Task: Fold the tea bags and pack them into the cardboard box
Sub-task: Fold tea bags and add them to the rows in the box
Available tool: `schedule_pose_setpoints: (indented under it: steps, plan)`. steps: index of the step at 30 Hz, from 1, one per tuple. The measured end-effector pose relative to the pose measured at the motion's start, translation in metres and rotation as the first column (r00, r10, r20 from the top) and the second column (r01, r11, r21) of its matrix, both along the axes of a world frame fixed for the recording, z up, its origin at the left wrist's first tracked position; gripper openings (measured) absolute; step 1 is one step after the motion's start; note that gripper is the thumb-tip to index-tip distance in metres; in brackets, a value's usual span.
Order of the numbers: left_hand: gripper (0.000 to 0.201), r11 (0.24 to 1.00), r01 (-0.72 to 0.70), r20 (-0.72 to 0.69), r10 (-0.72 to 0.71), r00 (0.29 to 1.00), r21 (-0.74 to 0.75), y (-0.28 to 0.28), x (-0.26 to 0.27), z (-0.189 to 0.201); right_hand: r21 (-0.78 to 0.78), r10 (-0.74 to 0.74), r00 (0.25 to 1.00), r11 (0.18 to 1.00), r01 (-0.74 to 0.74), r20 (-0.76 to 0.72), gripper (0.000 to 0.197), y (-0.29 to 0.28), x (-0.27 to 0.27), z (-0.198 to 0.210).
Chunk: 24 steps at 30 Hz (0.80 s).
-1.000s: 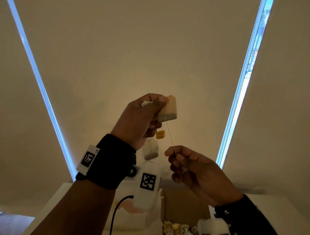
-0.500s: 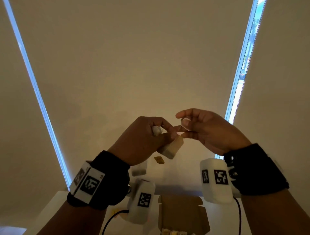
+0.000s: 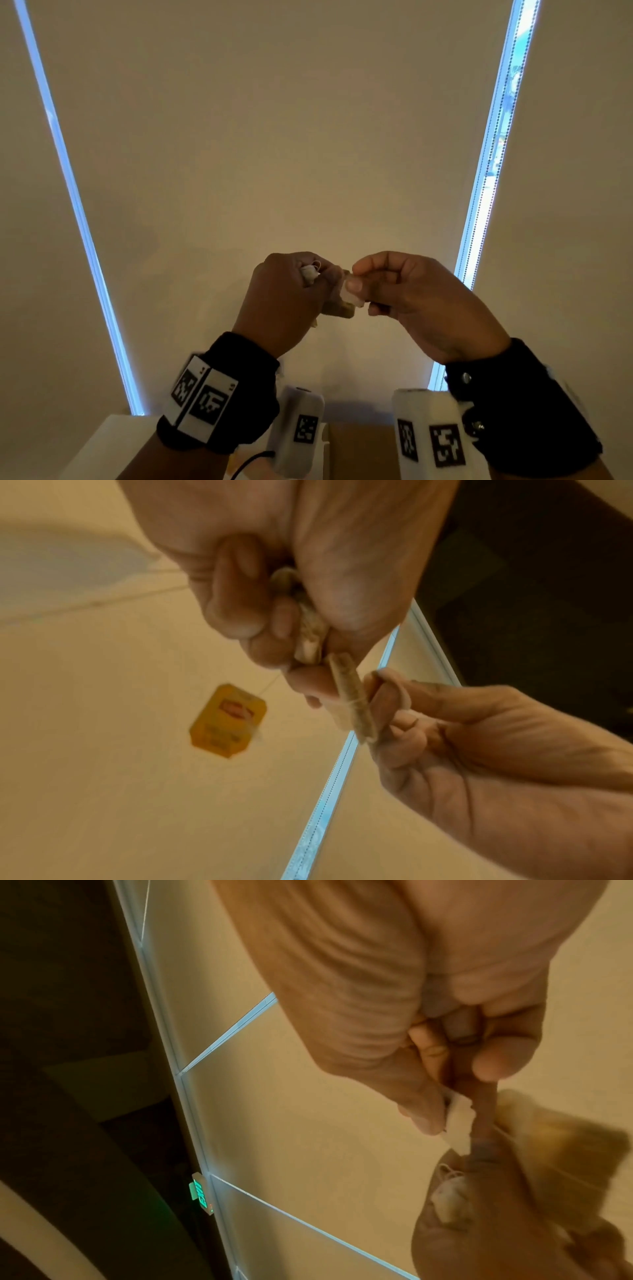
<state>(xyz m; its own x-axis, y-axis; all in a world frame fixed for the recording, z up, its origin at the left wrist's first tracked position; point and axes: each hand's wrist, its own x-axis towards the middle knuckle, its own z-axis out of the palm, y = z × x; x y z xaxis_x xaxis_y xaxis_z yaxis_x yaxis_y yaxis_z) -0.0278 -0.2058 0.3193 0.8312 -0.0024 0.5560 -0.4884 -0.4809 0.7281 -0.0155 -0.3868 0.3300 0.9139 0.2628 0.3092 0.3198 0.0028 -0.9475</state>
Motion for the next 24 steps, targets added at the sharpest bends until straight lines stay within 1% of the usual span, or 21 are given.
schedule_pose_setpoints:
  steps: [3,5,6,10,12,14,16,17,19,21,22,24]
  plan:
    - [0.019,0.999,0.017,0.036,-0.016,0.999,-0.029,-0.002,-0.001,0.004,-0.124,-0.126,0.988,0.983,0.137,0.090,0.024,0.001,0.001,0.000]
    - [0.021,0.998,0.043,0.029,-0.042,0.999,-0.050,-0.004,-0.002,0.008,-0.181,-0.154,0.982,0.968,0.173,0.114,0.030,0.001,0.001,0.003]
    - [0.021,0.996,0.062,0.018,-0.061,0.998,-0.062,-0.005,-0.004,0.009,-0.195,-0.147,0.982,0.966,0.167,0.117,0.029,0.000,0.001,0.003]
    - [0.020,0.992,0.092,0.002,-0.092,0.996,-0.085,-0.007,-0.004,0.012,-0.211,-0.087,0.984,0.970,0.119,0.154,0.012,-0.003,0.002,0.005]
    - [0.021,0.989,0.105,-0.026,-0.108,0.994,-0.109,-0.008,-0.004,0.012,-0.192,-0.071,0.987,0.976,0.098,0.143,0.014,-0.004,0.003,0.005]
    - [0.022,0.979,0.119,-0.053,-0.130,0.990,-0.165,-0.008,-0.004,0.012,-0.162,-0.057,0.993,0.984,0.073,0.103,0.022,-0.004,0.004,0.004]
    - [0.024,0.962,0.123,-0.105,-0.152,0.983,-0.245,-0.007,-0.004,0.012,-0.087,-0.027,0.998,0.996,0.031,0.053,0.034,-0.004,0.006,0.001]
    - [0.024,0.946,0.131,-0.144,-0.180,0.973,-0.298,-0.006,-0.003,0.011,-0.017,0.001,1.000,1.000,-0.001,0.023,0.036,-0.004,0.007,0.000]
    - [0.029,0.895,0.161,-0.213,-0.267,0.940,-0.415,-0.003,-0.002,0.012,0.131,0.056,0.998,0.990,-0.055,-0.004,0.028,-0.004,0.008,-0.004]
    - [0.038,0.842,0.192,-0.240,-0.350,0.905,-0.504,-0.001,0.000,0.012,0.236,0.067,0.998,0.969,-0.067,0.009,0.016,-0.003,0.009,-0.007]
    - [0.042,0.818,0.196,-0.250,-0.379,0.891,-0.540,-0.001,0.000,0.013,0.294,0.071,0.997,0.953,-0.071,0.012,0.014,-0.003,0.010,-0.008]
    - [0.049,0.773,0.166,-0.275,-0.405,0.872,-0.613,0.000,0.002,0.013,0.449,0.130,0.991,0.887,-0.108,-0.019,0.017,-0.003,0.010,-0.008]
